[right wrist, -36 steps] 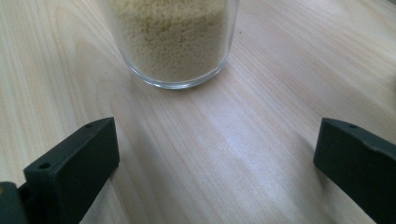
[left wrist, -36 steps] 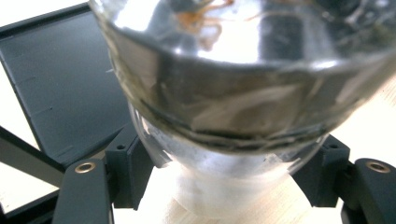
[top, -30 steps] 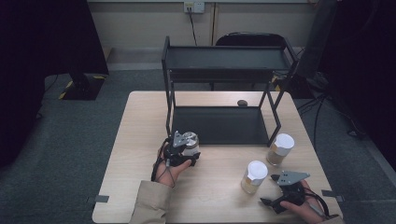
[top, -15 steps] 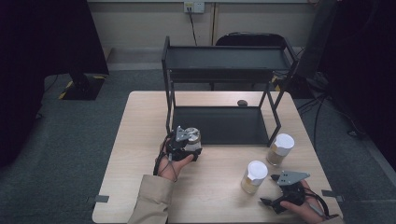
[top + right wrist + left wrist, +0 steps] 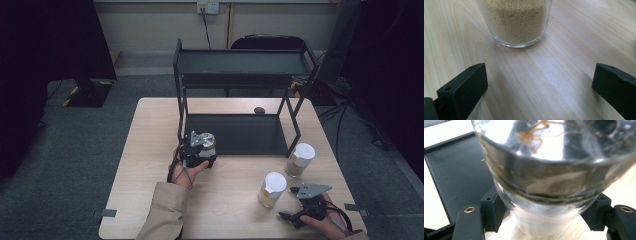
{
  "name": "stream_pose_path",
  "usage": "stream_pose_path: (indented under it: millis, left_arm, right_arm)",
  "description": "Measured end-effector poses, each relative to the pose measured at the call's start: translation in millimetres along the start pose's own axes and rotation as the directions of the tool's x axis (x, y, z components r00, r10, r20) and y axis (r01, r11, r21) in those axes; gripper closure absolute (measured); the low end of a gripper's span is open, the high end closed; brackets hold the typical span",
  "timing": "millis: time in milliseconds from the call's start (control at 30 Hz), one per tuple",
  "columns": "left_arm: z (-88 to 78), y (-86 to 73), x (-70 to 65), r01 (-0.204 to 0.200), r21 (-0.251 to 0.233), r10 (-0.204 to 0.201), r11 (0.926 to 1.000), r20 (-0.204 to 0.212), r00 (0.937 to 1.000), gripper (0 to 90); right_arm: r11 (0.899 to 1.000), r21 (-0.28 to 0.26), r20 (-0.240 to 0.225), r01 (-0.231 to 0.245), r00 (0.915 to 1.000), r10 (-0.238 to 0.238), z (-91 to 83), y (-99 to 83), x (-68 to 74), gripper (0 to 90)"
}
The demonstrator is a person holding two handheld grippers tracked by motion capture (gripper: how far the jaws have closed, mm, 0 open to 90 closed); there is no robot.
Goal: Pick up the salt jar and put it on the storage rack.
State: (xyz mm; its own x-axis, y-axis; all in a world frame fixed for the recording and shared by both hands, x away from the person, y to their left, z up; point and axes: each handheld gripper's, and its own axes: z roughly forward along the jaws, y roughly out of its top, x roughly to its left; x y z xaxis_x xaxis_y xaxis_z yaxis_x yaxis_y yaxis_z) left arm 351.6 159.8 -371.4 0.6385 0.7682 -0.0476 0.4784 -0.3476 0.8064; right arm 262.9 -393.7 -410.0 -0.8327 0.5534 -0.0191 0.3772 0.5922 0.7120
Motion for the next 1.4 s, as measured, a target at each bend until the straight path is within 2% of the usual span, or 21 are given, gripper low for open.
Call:
stream_pose_path:
  millis: [633, 800, 867, 1400]
  left_arm:
    - [14.2, 8.3, 5.0, 0.027, -0.001, -0.027, 0.9996, -0.048, 0.9985, 30.9]
    - [16.7, 13.6, 4.2, 0.021, 0.001, -0.020, 0.9998, -0.055, 0.9983, 30.9]
    - [17.8, 16.6, 3.0, 0.006, 0.011, -0.006, 0.9999, -0.063, 0.9980, 30.9]
    - [30.2, 22.9, 2.5, 0.016, 0.014, -0.015, 0.9998, -0.089, 0.9959, 30.9]
  right_arm:
    - [1.000, 0.000, 0.000, 0.000, 1.0000, 0.000, 0.0, 0.0, 0.0, 0.0]
    - [1.000, 0.000, 0.000, 0.000, 1.0000, 0.000, 0.0, 0.0, 0.0, 0.0]
    - [1.000, 0.000, 0.000, 0.000, 1.0000, 0.000, 0.0, 0.0, 0.0, 0.0]
    - [1.000, 0.000, 0.000, 0.000, 1.0000, 0.000, 0.0, 0.0, 0.0, 0.0]
